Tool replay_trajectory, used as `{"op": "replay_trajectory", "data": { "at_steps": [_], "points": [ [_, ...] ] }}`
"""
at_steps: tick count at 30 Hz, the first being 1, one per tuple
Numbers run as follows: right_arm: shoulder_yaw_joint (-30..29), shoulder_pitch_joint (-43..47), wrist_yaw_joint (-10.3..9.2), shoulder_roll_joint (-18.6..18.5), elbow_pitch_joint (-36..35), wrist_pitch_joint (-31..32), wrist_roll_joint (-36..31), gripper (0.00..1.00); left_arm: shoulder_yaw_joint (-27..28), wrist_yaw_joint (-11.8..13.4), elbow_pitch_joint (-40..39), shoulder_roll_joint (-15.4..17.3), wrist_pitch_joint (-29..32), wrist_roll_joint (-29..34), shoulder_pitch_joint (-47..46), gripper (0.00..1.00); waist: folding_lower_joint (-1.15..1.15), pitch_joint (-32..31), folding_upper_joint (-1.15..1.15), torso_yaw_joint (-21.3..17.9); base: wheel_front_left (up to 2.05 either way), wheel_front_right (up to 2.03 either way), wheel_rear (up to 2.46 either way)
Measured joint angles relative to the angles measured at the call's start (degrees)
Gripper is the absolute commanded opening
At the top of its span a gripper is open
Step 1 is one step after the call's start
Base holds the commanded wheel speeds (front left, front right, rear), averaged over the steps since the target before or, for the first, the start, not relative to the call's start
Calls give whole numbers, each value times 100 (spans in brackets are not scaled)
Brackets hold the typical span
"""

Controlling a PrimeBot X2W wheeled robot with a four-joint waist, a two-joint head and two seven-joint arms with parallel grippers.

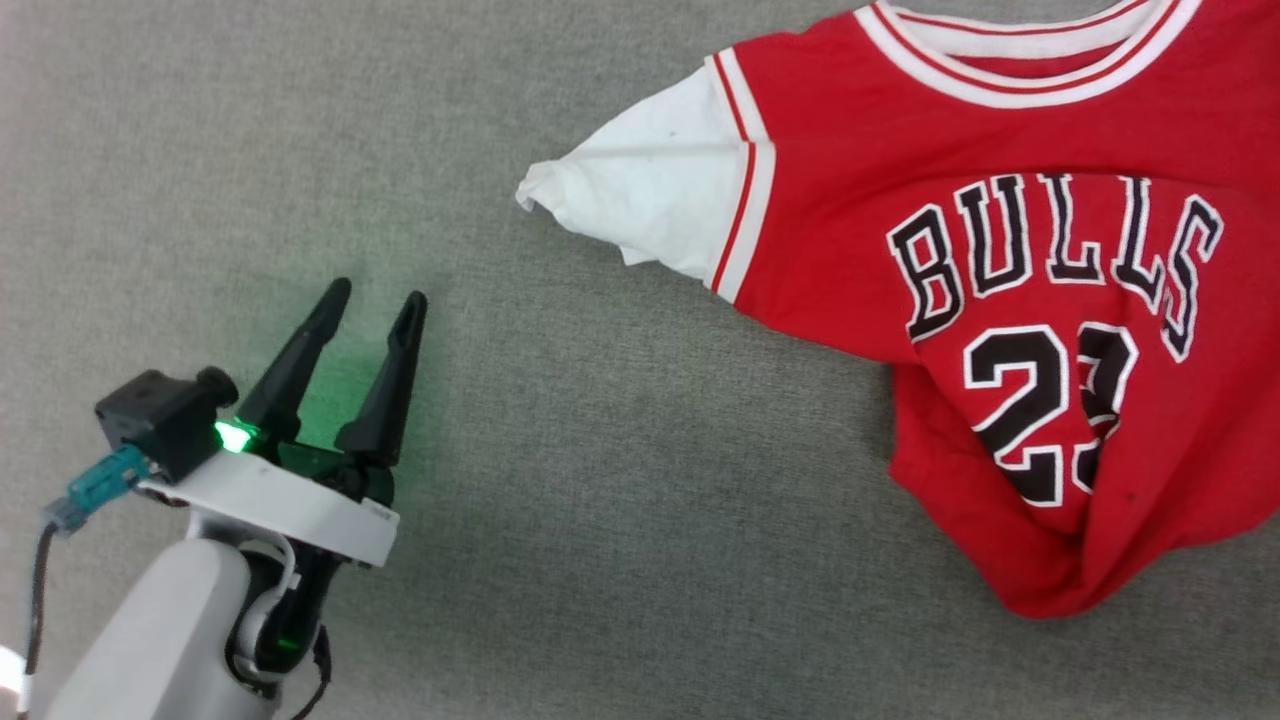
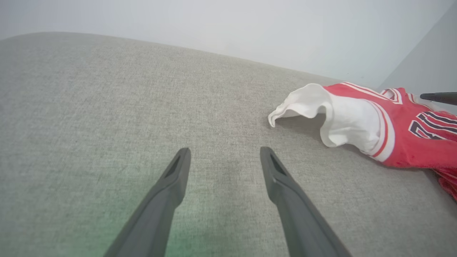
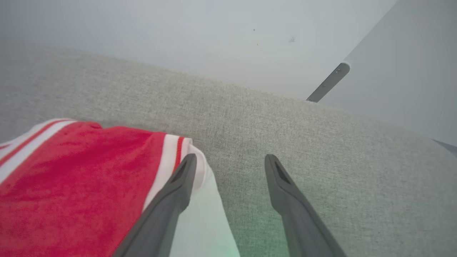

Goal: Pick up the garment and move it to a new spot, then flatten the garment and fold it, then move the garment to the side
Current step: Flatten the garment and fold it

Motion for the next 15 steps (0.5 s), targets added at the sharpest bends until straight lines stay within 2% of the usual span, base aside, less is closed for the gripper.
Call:
{"op": "replay_trajectory", "data": {
  "at_steps": [5,10,15],
  "points": [
    [148,214,0,-14,-175,-545,343,100,70,42,-116,168,-2,132,23,100,0,-218,0,-123,0,0,0],
    [482,970,0,99,-1106,-1230,1060,100,131,87,-319,577,282,282,-105,100,0,-528,0,-311,0,0,0],
    [683,2121,0,512,-2217,-1637,1412,100,258,107,-501,1072,715,332,-426,100,0,-754,0,-640,0,0,0]
  ]
}}
